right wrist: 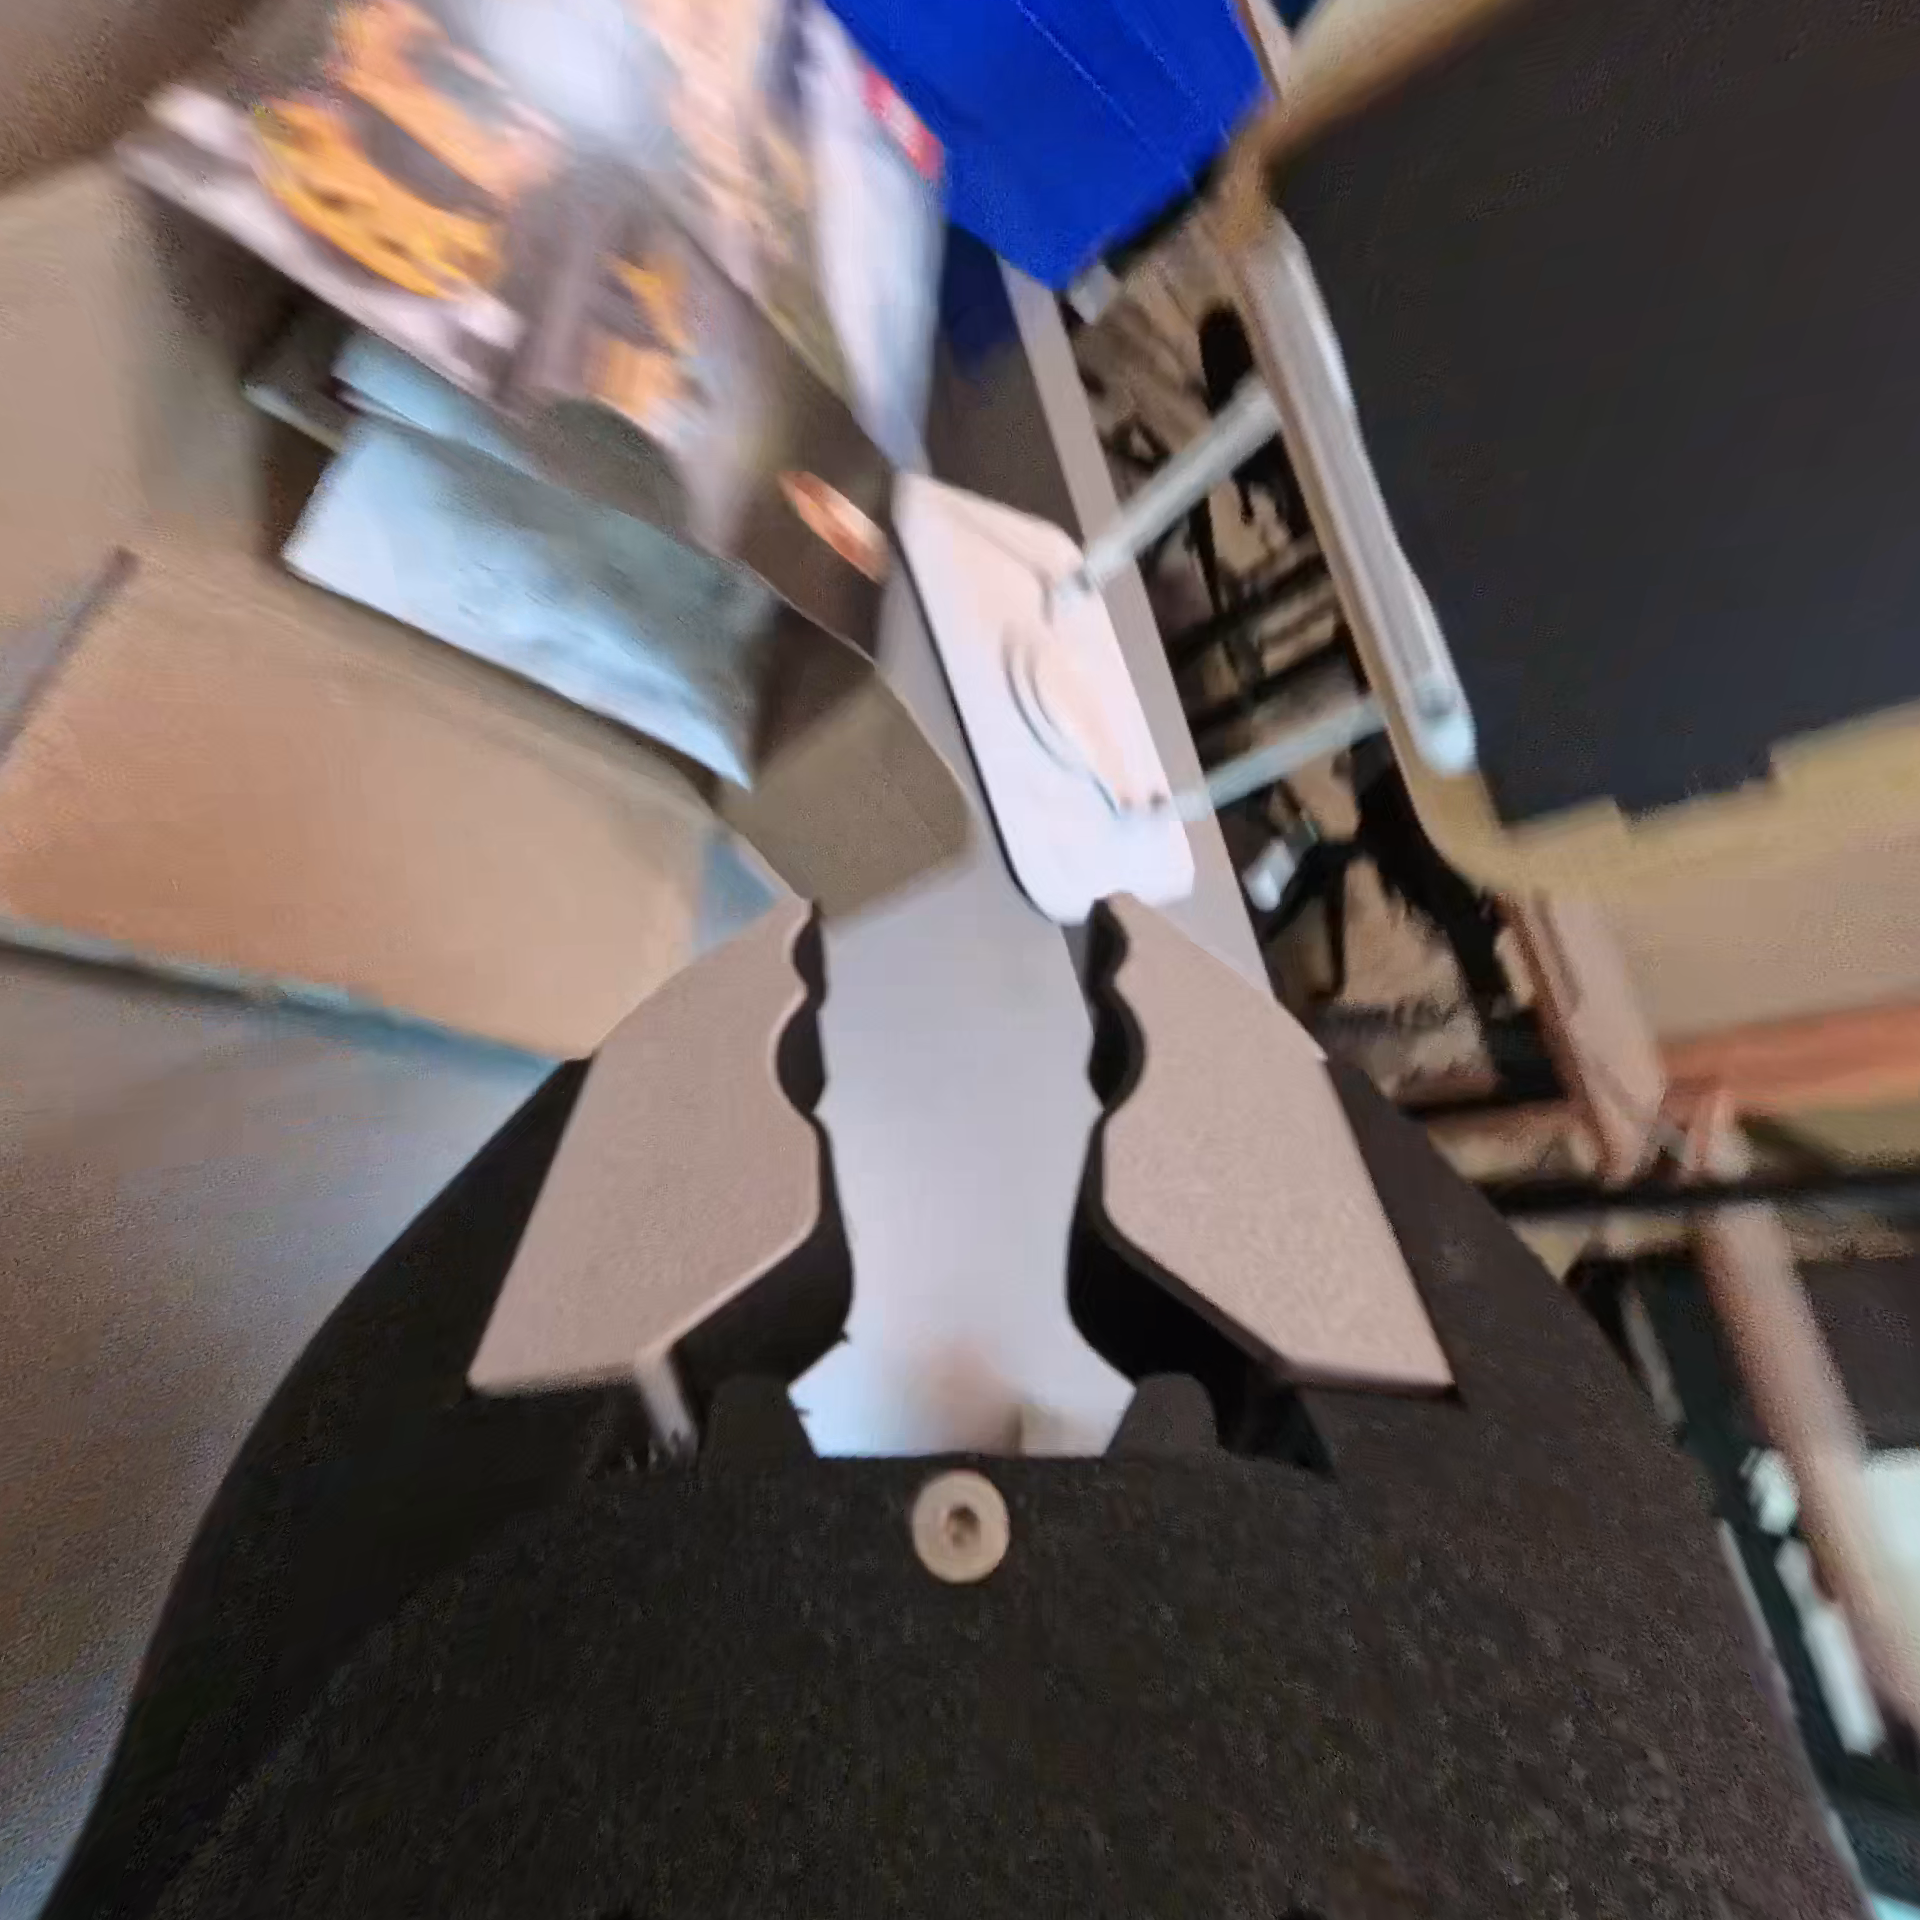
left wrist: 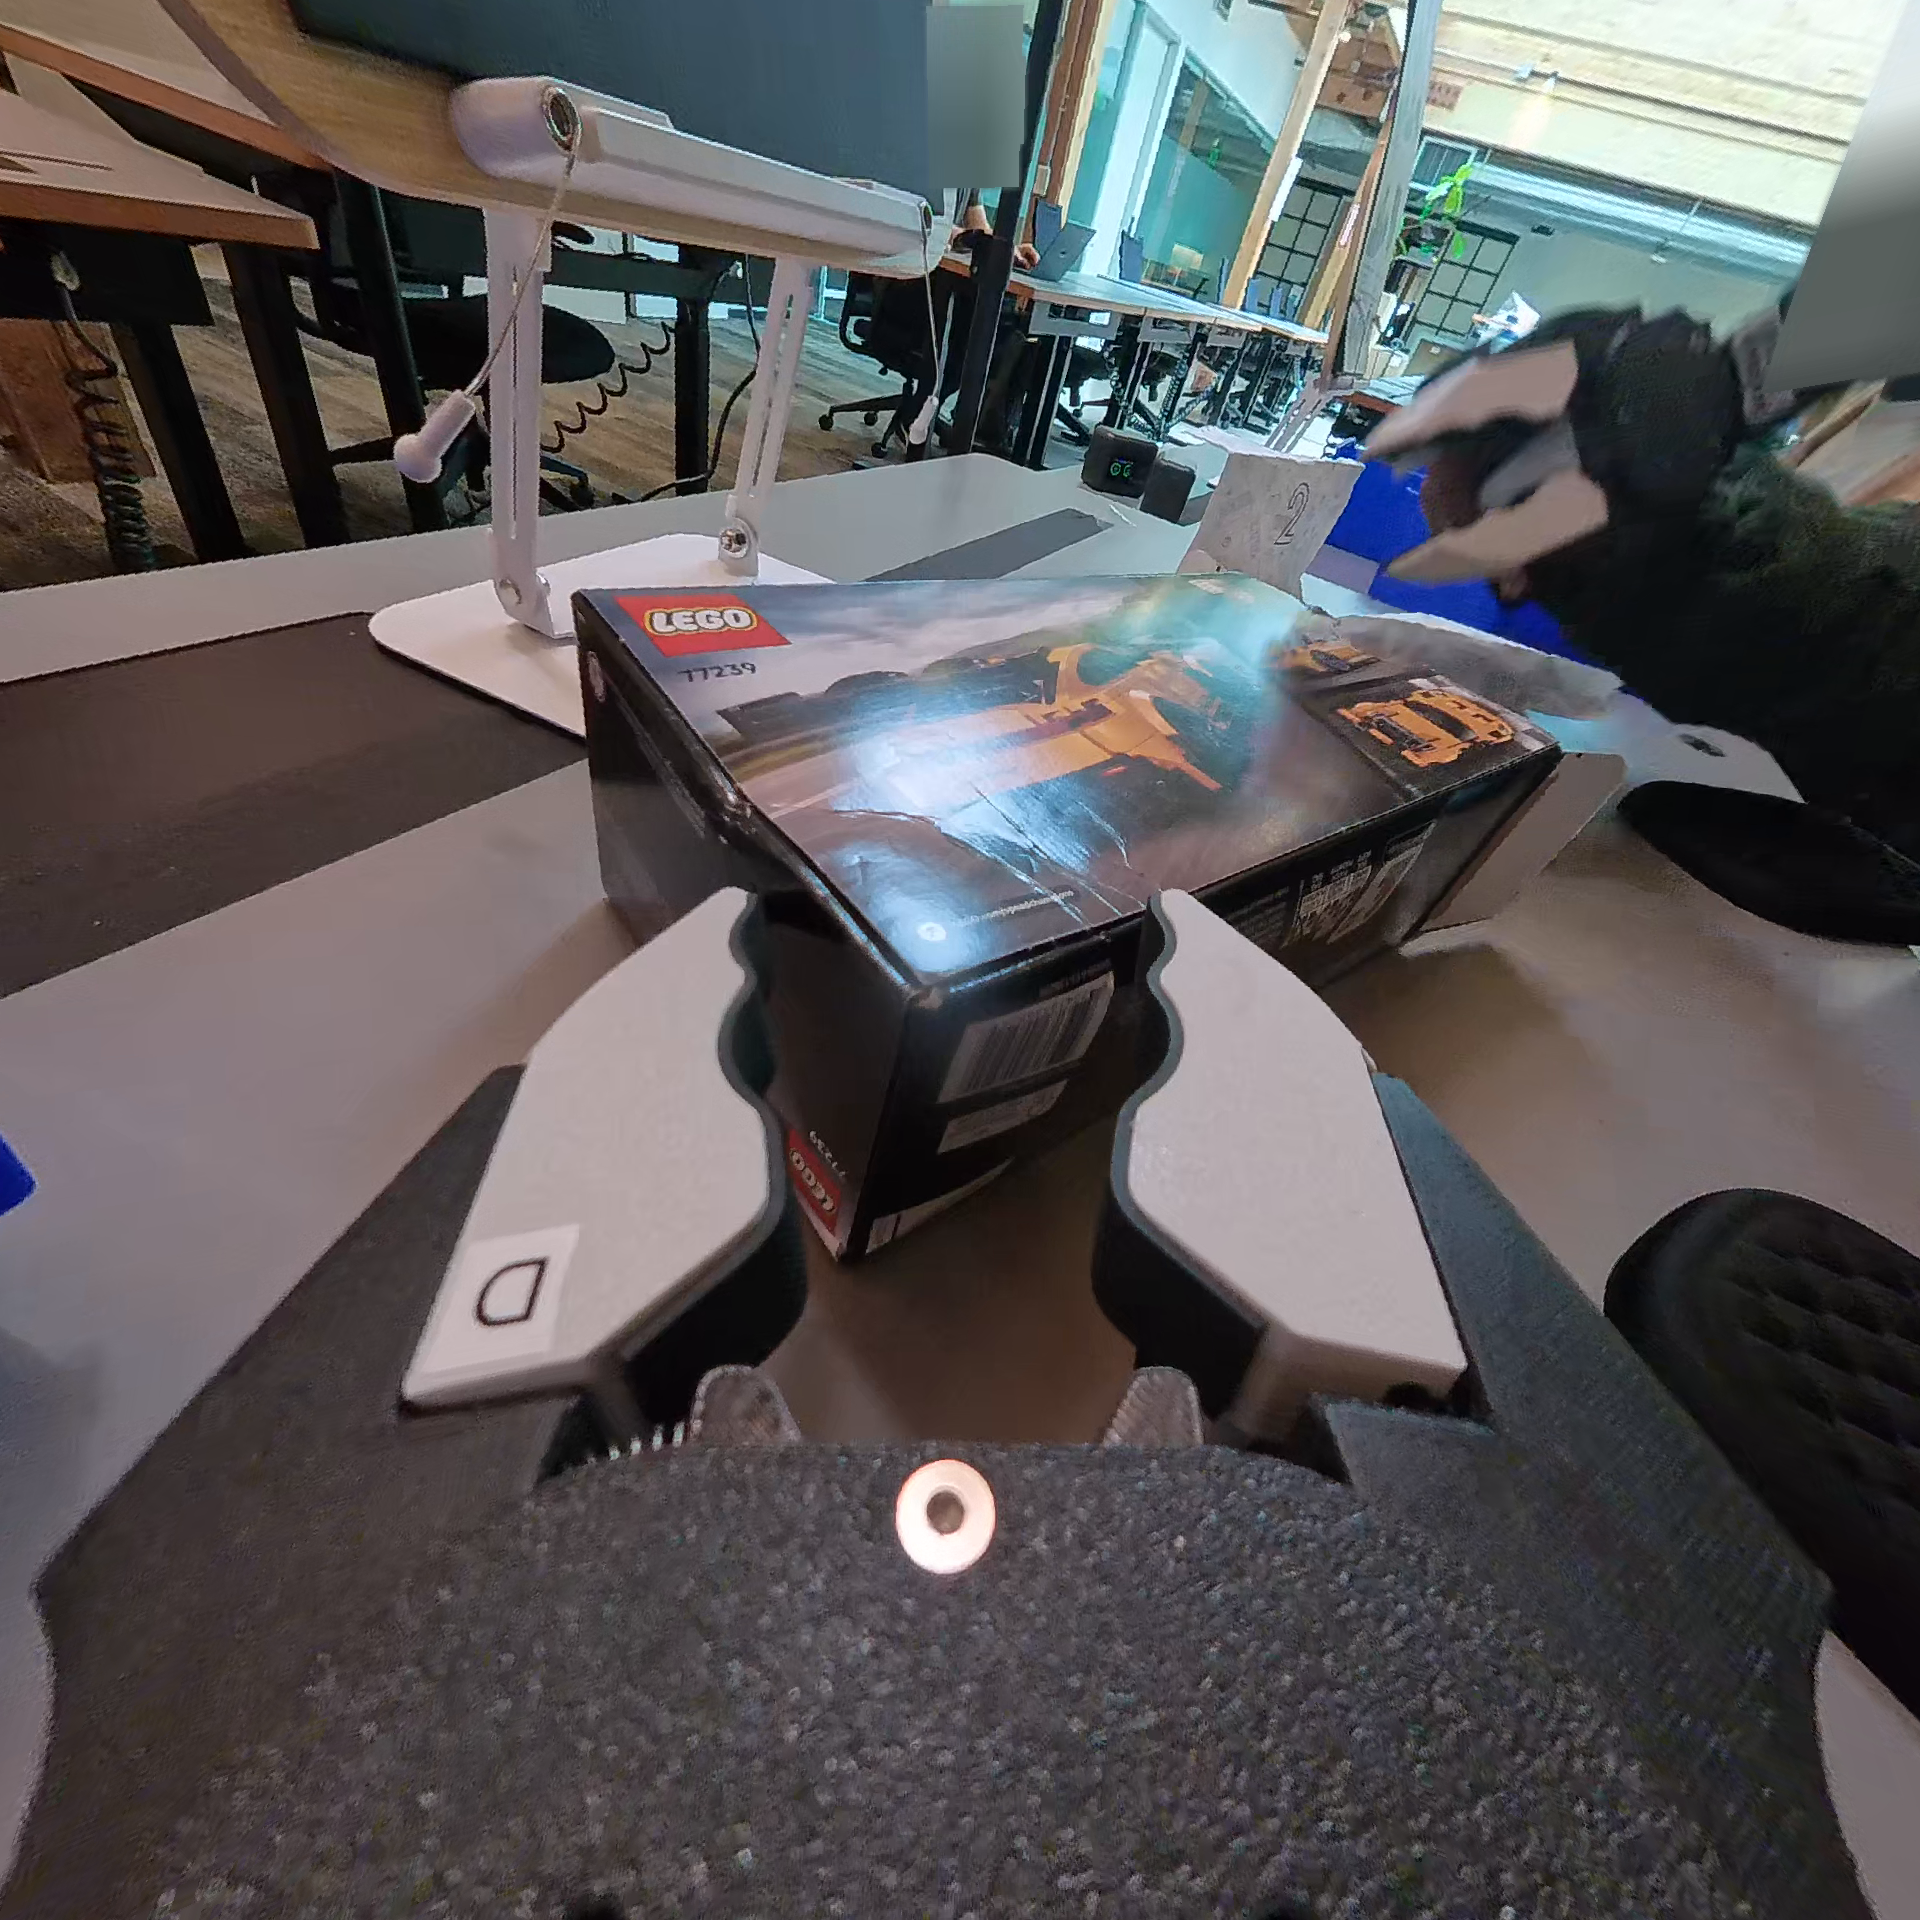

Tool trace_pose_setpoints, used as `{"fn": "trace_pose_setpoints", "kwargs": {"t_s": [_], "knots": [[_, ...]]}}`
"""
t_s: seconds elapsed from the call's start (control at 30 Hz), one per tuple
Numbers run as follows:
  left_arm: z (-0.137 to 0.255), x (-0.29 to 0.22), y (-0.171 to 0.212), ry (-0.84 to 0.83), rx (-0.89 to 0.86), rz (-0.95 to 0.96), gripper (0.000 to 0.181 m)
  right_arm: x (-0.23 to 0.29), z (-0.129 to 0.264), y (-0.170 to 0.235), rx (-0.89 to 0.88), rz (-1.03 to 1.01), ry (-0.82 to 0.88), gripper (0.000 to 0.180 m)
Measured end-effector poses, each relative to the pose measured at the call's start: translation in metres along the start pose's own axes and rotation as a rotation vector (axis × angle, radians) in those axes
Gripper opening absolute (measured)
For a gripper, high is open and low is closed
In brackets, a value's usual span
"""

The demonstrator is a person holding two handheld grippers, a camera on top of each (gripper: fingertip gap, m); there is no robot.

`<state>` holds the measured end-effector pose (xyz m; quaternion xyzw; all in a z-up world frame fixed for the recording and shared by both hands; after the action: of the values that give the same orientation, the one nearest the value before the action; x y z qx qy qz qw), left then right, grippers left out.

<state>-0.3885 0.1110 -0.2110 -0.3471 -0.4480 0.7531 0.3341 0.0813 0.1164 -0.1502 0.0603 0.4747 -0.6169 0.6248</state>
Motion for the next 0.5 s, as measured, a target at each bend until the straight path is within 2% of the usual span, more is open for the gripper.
{"fn": "trace_pose_setpoints", "kwargs": {"t_s": [0.03,0.13,0.2,0.3,0.4,0.43,0.47,0.5], "knots": [[0.000,0.000,0.000,0.000,0.000,0.000,0.066,-0.021,0.015,0.018,0.043,-0.061,-0.009,0.060],[0.000,0.000,0.000,0.000,0.000,-0.001,0.066,-0.067,0.048,0.087,0.254,-0.165,-0.066,0.092],[0.000,0.000,0.000,0.000,-0.001,0.000,0.066,-0.082,0.062,0.137,0.424,-0.182,-0.113,0.103],[0.000,0.000,0.000,-0.004,-0.004,0.004,0.066,-0.089,0.071,0.191,0.569,-0.144,-0.147,0.103],[-0.001,0.000,0.001,-0.005,-0.010,0.011,0.065,-0.087,0.062,0.220,0.638,-0.094,-0.166,0.103],[-0.001,0.000,0.001,-0.006,-0.012,0.013,0.065,-0.086,0.057,0.227,0.651,-0.087,-0.162,0.099],[-0.001,0.000,0.001,-0.007,-0.013,0.015,0.065,-0.085,0.052,0.233,0.650,-0.082,-0.159,0.078],[-0.001,0.000,0.001,-0.010,-0.015,0.018,0.065,-0.084,0.050,0.237,0.651,-0.072,-0.158,0.036]]}}
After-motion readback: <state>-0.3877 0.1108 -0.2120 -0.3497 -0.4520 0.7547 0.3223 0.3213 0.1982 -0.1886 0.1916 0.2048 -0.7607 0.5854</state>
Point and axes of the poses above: each gripper's, where its closed fingertips meet, z back along the fingers, y out of its underside, x = y × z across the jaws, the point moved 9 cm from there along z, back along the fingers, and after that the axes turned 12 degrees about x, right-handed, at the moved point
